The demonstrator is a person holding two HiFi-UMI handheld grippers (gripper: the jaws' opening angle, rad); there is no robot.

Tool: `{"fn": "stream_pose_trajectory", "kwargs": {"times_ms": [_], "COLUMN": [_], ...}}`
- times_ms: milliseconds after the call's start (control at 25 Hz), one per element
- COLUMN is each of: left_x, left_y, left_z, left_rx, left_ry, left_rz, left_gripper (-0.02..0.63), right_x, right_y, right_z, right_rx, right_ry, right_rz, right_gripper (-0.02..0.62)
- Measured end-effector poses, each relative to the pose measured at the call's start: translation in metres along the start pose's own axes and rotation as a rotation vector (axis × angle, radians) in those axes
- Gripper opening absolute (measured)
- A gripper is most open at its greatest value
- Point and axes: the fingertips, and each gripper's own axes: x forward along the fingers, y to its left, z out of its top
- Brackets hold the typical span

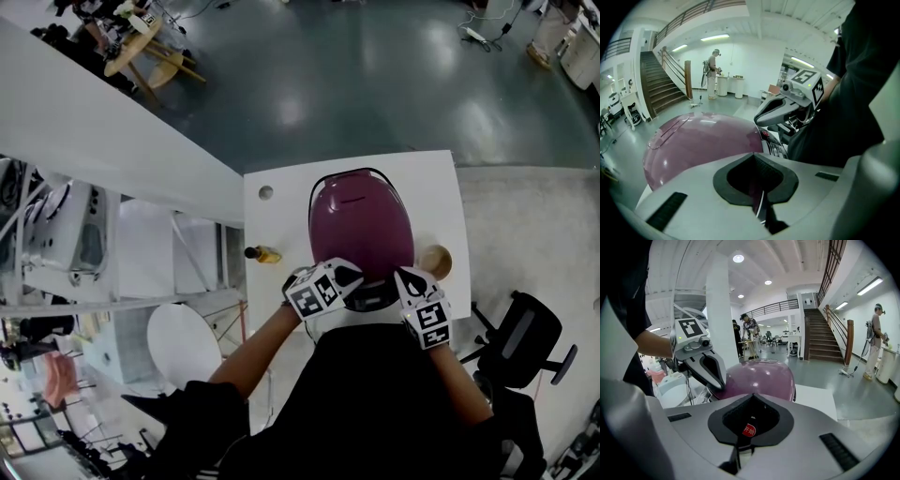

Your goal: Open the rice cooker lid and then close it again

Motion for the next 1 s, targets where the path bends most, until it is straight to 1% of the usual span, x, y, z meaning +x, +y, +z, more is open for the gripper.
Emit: {"fn": "stream_pose_trajectory", "kwargs": {"times_ms": [120, 440, 560, 680, 760, 1000], "left_x": [-0.001, 0.003, 0.004, 0.005, 0.007, 0.010], "left_y": [0.001, 0.000, 0.000, -0.001, -0.002, -0.003], "left_z": [-0.001, -0.002, 0.000, 0.000, 0.001, 0.003], "left_rx": [0.007, -0.026, -0.030, 0.001, 0.011, -0.017], "left_ry": [0.005, 0.043, 0.078, 0.132, 0.153, 0.130], "left_rz": [0.010, 0.005, -0.005, -0.006, -0.009, -0.030], "left_gripper": [0.002, 0.002, 0.002, 0.002, 0.002, 0.002], "right_x": [0.001, 0.000, 0.000, 0.001, 0.002, 0.002], "right_y": [-0.001, -0.007, -0.009, -0.010, -0.011, -0.016], "right_z": [0.000, -0.003, -0.003, -0.005, -0.008, -0.007], "right_rx": [-0.002, 0.014, 0.018, 0.027, 0.035, 0.050], "right_ry": [0.005, 0.007, 0.005, -0.001, 0.001, -0.006], "right_rz": [0.000, -0.015, -0.018, -0.016, -0.017, -0.029], "right_gripper": [0.000, 0.000, 0.000, 0.000, 0.000, 0.000]}}
